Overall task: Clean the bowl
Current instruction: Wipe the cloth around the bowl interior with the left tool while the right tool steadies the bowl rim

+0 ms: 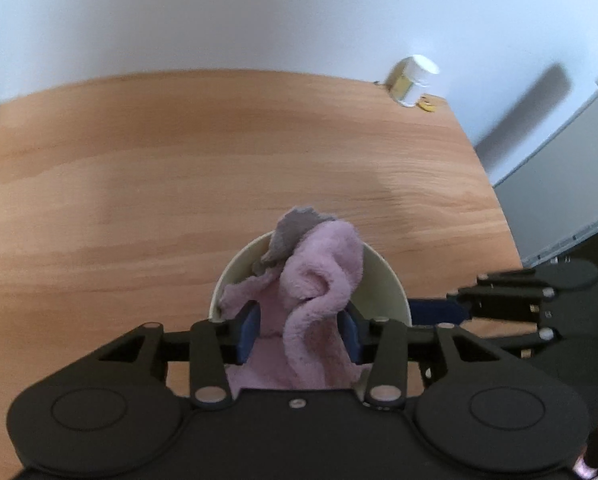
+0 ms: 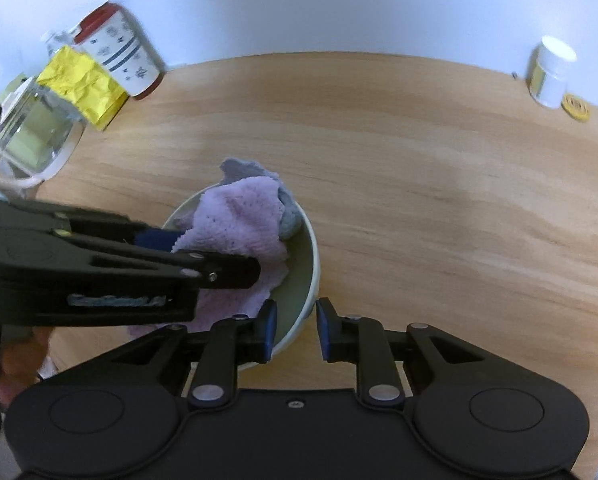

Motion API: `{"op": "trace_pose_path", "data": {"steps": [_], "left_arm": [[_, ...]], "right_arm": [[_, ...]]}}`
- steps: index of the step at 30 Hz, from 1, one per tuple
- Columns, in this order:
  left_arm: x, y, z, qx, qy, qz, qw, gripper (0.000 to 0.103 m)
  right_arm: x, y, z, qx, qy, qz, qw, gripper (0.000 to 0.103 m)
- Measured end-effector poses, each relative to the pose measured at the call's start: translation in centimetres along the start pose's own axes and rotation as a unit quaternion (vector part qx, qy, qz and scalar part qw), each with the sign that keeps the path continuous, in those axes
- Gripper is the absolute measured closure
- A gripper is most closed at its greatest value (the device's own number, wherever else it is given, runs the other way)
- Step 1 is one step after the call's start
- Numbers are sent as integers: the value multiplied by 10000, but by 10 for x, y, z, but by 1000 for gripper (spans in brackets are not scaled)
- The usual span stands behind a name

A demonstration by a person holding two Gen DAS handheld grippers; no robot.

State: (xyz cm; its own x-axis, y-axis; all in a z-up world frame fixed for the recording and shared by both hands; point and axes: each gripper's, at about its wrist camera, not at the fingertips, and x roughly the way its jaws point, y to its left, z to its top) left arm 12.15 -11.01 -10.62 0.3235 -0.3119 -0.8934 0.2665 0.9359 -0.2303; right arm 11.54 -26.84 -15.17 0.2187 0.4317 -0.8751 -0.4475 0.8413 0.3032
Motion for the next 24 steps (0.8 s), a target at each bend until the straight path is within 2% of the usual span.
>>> {"op": "trace_pose_path", "data": {"steps": [4, 7, 9, 10, 11, 15, 18, 24], "left_arm": [[-5, -7, 0, 305, 132, 84, 9994, 60], [2, -9, 0, 354, 269, 110, 9989, 65], [6, -8, 0, 303, 334, 44, 9990, 76], [9, -8, 0, 300, 348, 17, 9989, 88], [13, -9, 0, 337, 373, 11, 9987, 93], [24, -15, 1, 438, 434, 64, 9981, 95], [33, -10, 3, 143, 484, 46, 9987, 96], [47, -4, 3, -356, 472, 74, 9982, 99]], "right_arm": [[-5, 1, 3, -99, -73, 8, 9999, 75], [-3, -3, 5, 24, -78, 36, 10000, 75], [-1, -5, 8, 131, -84, 36, 9999, 75], [0, -7, 8, 158, -85, 53, 9998, 75], [0, -9, 9, 185, -86, 72, 9998, 75], [3, -13, 11, 317, 5, 265, 9991, 78], [4, -10, 11, 221, 19, 228, 9995, 85], [5, -3, 9, 18, 54, 241, 9997, 83]]}}
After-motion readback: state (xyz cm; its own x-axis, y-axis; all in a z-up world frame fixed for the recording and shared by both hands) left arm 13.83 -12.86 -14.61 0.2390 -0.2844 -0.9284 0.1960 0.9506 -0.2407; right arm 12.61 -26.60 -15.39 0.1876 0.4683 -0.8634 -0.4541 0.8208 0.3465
